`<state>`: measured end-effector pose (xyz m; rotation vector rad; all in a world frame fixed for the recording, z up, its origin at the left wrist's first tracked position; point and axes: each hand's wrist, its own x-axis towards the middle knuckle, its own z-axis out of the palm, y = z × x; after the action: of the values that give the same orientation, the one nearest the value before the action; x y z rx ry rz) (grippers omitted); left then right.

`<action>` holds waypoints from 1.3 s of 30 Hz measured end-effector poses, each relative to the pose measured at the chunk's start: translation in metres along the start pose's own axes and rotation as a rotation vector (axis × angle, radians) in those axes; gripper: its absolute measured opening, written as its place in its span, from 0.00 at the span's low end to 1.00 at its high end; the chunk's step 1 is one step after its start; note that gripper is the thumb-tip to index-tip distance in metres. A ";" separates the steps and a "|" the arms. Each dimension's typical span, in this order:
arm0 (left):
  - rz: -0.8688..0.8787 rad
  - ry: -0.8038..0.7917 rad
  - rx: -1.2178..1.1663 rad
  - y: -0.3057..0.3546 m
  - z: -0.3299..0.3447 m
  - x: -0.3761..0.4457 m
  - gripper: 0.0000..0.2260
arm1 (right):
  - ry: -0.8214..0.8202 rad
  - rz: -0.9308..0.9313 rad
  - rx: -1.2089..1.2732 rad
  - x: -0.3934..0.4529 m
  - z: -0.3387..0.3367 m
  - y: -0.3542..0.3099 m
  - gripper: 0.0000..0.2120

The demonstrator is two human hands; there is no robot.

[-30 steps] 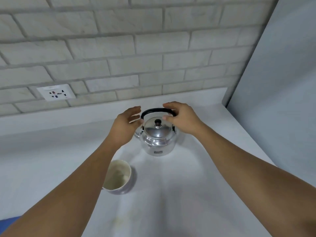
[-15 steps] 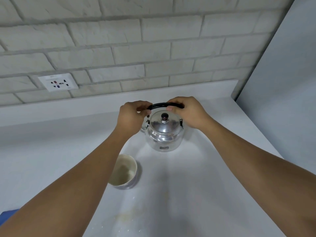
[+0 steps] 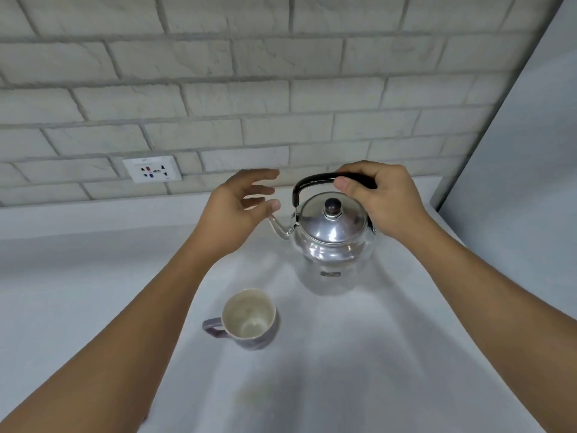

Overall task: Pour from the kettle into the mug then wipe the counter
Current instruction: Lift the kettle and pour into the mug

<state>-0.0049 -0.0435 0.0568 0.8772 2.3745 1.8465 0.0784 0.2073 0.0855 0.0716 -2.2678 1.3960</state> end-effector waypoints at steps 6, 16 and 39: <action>-0.159 -0.066 0.004 -0.031 -0.050 -0.077 0.17 | -0.038 -0.051 0.024 -0.019 -0.004 -0.024 0.07; -0.359 -0.144 0.047 -0.095 -0.048 -0.172 0.29 | -0.167 -0.020 -0.002 -0.062 0.013 -0.037 0.06; -0.388 0.105 -0.056 -0.133 -0.025 -0.193 0.09 | -0.453 -0.120 -0.445 -0.073 0.049 -0.064 0.04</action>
<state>0.0936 -0.1686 -0.1165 0.2899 2.3252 1.8239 0.1433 0.1207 0.0899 0.4058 -2.8384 0.8466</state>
